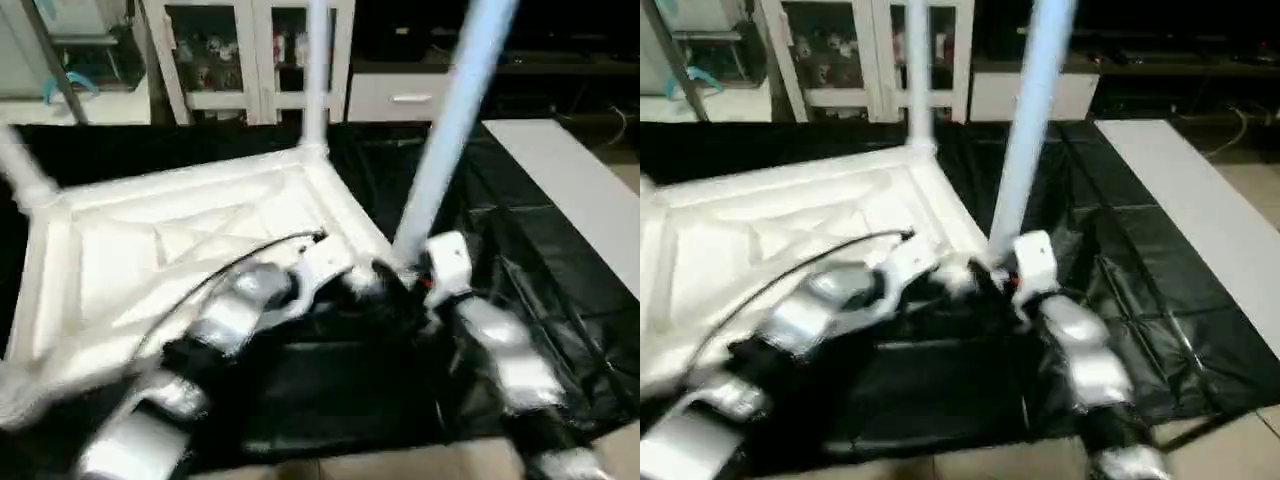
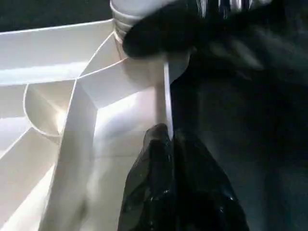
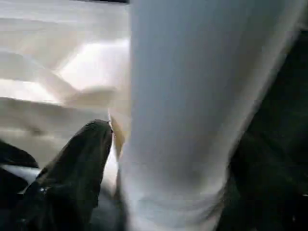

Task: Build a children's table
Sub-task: Rotate leg to tighten

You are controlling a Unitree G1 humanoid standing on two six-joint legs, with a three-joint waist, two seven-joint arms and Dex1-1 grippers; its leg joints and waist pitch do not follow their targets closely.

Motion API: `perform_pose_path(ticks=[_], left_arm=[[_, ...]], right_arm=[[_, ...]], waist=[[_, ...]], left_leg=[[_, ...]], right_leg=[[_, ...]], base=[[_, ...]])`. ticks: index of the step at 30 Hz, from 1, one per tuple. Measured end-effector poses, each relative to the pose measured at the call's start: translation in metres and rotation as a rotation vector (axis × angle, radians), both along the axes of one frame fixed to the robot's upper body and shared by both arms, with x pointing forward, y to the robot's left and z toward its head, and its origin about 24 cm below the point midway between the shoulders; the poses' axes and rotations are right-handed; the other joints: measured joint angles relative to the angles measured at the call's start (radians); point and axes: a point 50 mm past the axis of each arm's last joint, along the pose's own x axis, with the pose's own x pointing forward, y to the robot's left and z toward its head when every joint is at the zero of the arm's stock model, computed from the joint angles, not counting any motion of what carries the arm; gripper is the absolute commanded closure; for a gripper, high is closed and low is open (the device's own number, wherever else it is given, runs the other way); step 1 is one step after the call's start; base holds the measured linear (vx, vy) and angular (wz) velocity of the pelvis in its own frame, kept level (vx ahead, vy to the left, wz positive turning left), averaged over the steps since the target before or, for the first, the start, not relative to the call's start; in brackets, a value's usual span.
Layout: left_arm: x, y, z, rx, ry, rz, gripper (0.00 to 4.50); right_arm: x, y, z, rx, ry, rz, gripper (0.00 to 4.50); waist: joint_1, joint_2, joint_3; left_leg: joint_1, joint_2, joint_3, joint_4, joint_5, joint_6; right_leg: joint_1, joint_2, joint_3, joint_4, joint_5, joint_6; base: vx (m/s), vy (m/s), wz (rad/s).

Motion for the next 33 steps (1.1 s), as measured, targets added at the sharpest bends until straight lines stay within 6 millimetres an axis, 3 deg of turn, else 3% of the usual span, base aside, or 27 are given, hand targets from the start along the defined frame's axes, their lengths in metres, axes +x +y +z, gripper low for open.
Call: perform_pose_path(ticks=[4,11,24,33], left_arm=[[-0.012,0.014,0.001,0.008,0.060,-0.133,4.50],[-0.029,0.029,0.003,0.009,0.137,-0.287,4.50],[-0.030,0.030,0.002,0.009,0.142,-0.298,4.50],[-0.030,0.031,0.003,0.009,0.146,-0.303,4.50]], right_arm=[[-0.014,-0.011,0.014,-0.033,-0.002,0.217,0.18],[-0.049,-0.015,0.008,-0.086,0.121,0.567,0.18],[-0.054,-0.015,0.005,-0.096,0.159,0.637,0.18],[-0.055,-0.015,0.005,-0.100,0.167,0.646,0.92]], waist=[[0.014,-0.001,0.000],[0.027,-0.003,0.001],[0.025,-0.003,0.001],[0.026,-0.003,0.001]], left_leg=[[0.000,0.000,0.000,0.001,0.000,0.000],[0.000,0.000,0.000,0.002,0.000,0.000],[0.000,0.000,0.000,0.002,0.000,0.000],[0.000,0.000,0.000,0.002,0.000,0.000]], right_leg=[[0.001,0.000,0.000,0.000,0.000,0.000],[0.001,-0.001,0.000,0.000,0.000,0.000],[0.002,-0.001,-0.001,0.000,0.000,0.000],[0.002,-0.001,-0.001,0.000,0.000,0.000]], base=[[0.000,0.000,0.00],[0.000,0.000,0.00],[0.000,0.000,0.00],[0.000,0.000,0.00]])
